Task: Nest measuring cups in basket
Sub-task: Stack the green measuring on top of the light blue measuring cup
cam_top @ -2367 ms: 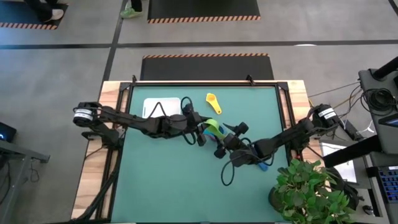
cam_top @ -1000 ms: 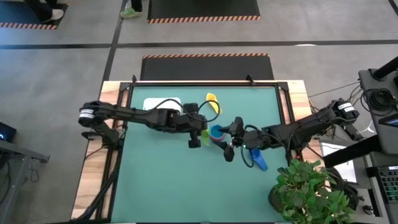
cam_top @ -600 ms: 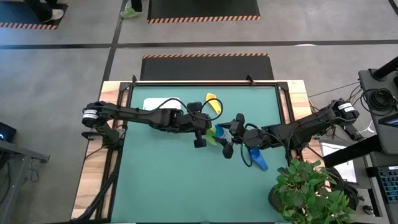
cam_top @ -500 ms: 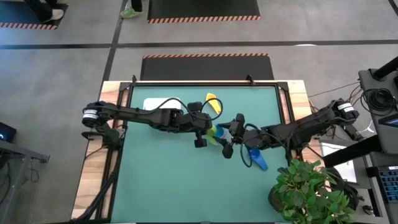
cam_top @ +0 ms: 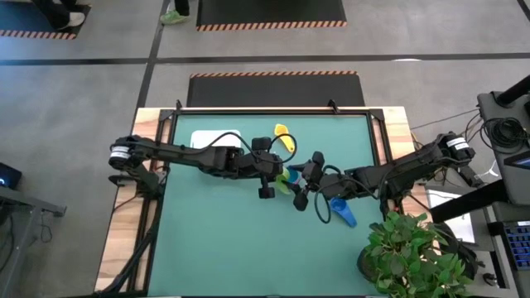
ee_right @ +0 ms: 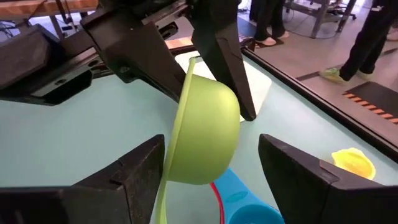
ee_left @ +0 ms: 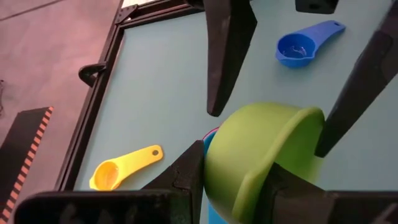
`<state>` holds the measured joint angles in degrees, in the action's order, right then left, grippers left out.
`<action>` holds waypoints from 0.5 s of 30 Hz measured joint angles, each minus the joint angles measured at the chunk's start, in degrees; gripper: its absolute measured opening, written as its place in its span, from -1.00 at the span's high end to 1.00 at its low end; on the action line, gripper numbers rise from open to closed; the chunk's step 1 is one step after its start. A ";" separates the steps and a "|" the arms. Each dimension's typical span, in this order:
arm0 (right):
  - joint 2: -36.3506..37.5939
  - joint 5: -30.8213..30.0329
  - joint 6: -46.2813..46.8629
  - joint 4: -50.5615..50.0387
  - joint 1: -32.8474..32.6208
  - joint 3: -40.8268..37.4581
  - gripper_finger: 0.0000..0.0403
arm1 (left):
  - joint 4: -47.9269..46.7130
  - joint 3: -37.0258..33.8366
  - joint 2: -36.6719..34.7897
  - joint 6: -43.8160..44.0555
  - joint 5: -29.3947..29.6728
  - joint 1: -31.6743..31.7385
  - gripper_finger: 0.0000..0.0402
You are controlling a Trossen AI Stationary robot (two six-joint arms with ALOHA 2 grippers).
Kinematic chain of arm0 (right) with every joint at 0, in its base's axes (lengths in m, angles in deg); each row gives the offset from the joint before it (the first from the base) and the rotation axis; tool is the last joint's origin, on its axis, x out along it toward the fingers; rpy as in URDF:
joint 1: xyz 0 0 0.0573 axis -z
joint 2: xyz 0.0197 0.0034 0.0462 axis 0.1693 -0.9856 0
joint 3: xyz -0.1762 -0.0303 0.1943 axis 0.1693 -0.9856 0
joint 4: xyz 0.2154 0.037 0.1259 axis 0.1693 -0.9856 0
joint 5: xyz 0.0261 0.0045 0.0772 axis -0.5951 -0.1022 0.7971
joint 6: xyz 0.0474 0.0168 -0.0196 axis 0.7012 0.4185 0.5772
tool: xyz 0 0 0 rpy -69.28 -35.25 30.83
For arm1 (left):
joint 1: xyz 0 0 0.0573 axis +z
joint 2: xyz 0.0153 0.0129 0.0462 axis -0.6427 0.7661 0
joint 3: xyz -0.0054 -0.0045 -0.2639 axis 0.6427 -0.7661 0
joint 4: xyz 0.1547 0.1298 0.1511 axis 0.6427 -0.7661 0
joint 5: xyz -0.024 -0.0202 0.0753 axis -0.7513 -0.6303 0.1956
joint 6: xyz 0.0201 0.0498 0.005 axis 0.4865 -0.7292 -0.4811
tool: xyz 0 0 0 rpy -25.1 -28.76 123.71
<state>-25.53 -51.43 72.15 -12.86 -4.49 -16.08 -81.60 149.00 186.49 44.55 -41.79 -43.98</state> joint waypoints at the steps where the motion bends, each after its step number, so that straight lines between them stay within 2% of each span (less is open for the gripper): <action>1: 0.00 0.32 0.00 0.04 0.00 0.00 -0.18 | 0.01 -0.02 0.01 -0.01 -0.02 0.00 0.69; 11: 0.00 0.00 1.26 0.13 0.00 0.00 0.23 | 0.85 -0.10 0.00 0.01 0.44 0.02 0.69; 15: 0.00 -0.49 1.56 -0.03 0.04 0.00 0.29 | 0.86 -0.10 0.00 -0.01 1.13 0.02 0.67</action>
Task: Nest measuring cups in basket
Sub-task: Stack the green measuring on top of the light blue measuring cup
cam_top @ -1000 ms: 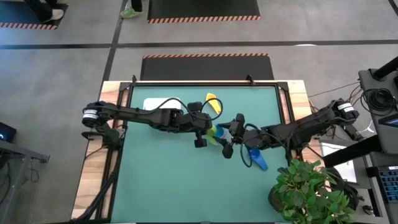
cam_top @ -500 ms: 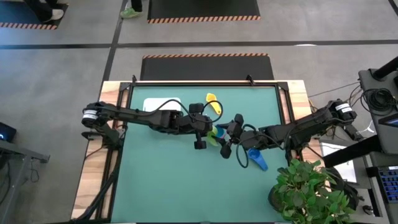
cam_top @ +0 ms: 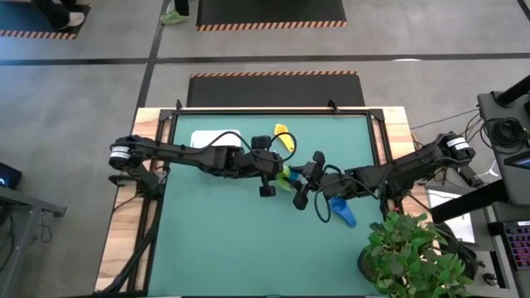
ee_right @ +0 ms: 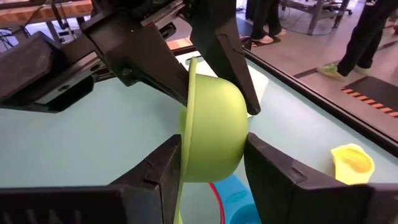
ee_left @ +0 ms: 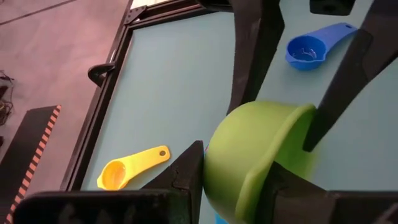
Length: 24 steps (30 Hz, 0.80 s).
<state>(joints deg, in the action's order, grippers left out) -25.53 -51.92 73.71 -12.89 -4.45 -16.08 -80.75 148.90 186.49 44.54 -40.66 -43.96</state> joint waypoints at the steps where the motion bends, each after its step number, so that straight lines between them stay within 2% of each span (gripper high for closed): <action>1: 0.00 0.00 -0.04 -0.10 0.00 0.00 0.29 | 0.02 0.00 0.00 -0.02 -0.13 0.00 0.65; 6: 0.00 0.83 0.33 -0.22 0.00 -0.02 0.28 | 0.60 0.00 -0.17 -1.56 -1.92 -0.15 0.48; 12: 0.00 0.77 3.47 -0.10 0.00 -0.02 0.42 | 0.42 0.00 -1.00 -4.01 -1.55 -0.13 0.29; 24: 0.02 0.44 5.57 -0.28 -0.02 0.00 0.71 | -2.69 0.00 -6.99 -6.15 -0.58 -0.06 0.23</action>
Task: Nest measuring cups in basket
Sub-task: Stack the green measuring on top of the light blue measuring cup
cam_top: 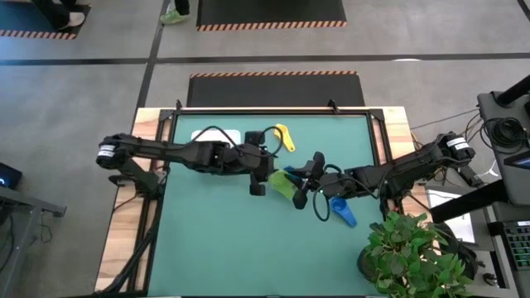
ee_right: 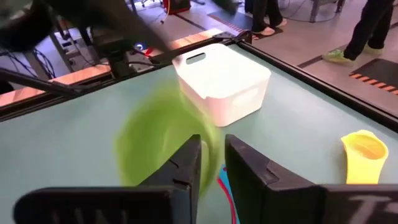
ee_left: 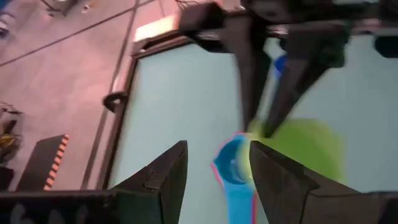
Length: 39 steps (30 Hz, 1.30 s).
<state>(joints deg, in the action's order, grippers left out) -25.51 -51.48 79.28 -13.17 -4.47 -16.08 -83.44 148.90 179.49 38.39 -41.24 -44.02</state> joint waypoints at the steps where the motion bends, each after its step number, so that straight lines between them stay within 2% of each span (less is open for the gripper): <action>1: 0.00 0.04 0.00 0.02 -0.01 0.00 0.73 | -0.34 0.00 -0.72 -0.09 0.06 0.05 0.23; 8: 0.02 -2.03 -0.08 -0.11 -0.02 0.00 0.93 | -0.90 -0.25 -4.20 1.69 2.64 -0.25 0.23; 14: 0.02 -1.18 1.01 -5.87 -0.55 0.00 0.96 | -3.73 -4.22 -4.70 5.31 1.97 -2.64 0.23; 20: 0.02 -1.18 3.89 -13.23 -0.83 0.00 0.96 | -3.89 -12.64 -4.71 10.73 -3.42 -6.30 0.27; 25: 0.02 -1.18 2.93 -14.08 -0.76 0.00 0.96 | 6.06 -20.29 -3.77 16.91 -8.21 -7.99 0.32; 31: 0.04 -1.18 0.47 -13.29 -0.76 0.00 0.96 | 13.83 -25.12 -0.62 21.97 -8.16 -9.05 0.55; 36: 0.05 -1.16 0.42 -13.16 -0.79 0.00 0.96 | 11.09 -26.61 2.09 20.95 -6.43 -9.34 0.90; 39: 0.07 -0.02 0.42 -13.16 -0.83 0.00 0.96 | 7.41 -26.40 2.31 18.37 -6.48 -9.33 0.98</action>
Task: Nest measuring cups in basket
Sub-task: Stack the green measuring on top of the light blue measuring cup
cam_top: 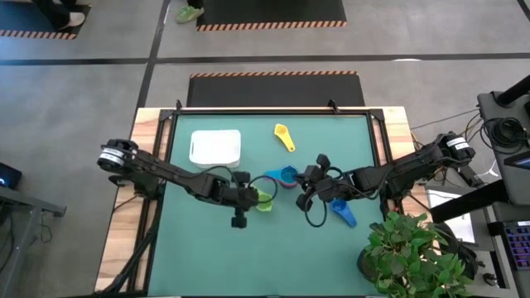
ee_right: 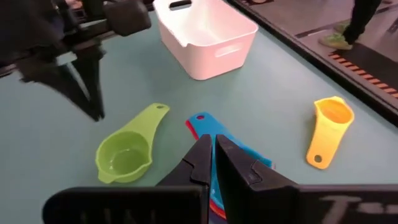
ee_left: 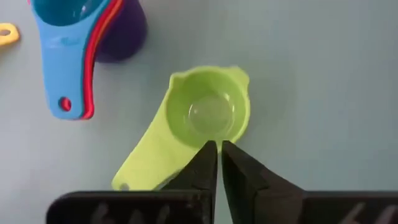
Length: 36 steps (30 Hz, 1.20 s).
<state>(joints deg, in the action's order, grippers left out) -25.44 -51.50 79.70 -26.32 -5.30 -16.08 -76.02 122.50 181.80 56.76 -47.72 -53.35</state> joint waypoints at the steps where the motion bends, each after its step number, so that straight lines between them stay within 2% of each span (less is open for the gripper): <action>1: 0.00 0.27 -0.01 0.03 -0.06 0.00 0.96 | -1.42 0.30 -0.13 -1.29 -0.07 0.02 0.96; 6: 0.00 0.37 -0.01 0.07 -0.33 0.00 0.96 | -3.65 1.48 -0.60 -8.83 -0.40 0.04 0.68; 14: 0.37 1.99 -0.03 -0.44 -0.33 0.00 0.96 | -2.42 1.35 0.58 -23.26 -0.46 1.93 -0.03; 18: 0.78 3.30 -0.05 -0.52 -0.33 0.00 0.96 | -1.27 1.33 1.66 -29.27 -5.23 4.99 -0.25; 24: 1.11 3.41 -0.02 -1.52 -0.33 0.00 0.96 | -0.03 1.31 3.72 -34.03 -10.46 10.06 -0.31; 30: 1.11 3.41 -0.03 -2.12 -0.31 -0.02 0.96 | 0.18 1.27 4.67 -36.82 -15.46 12.18 -0.31; 36: 1.11 3.39 -0.03 -2.12 -0.31 -0.02 0.96 | 0.18 1.27 5.22 -37.93 -16.77 13.10 -0.31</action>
<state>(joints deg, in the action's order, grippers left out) -24.32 -48.11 79.67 -28.44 -5.61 -16.09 -75.84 123.76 187.02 18.84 -64.49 -40.25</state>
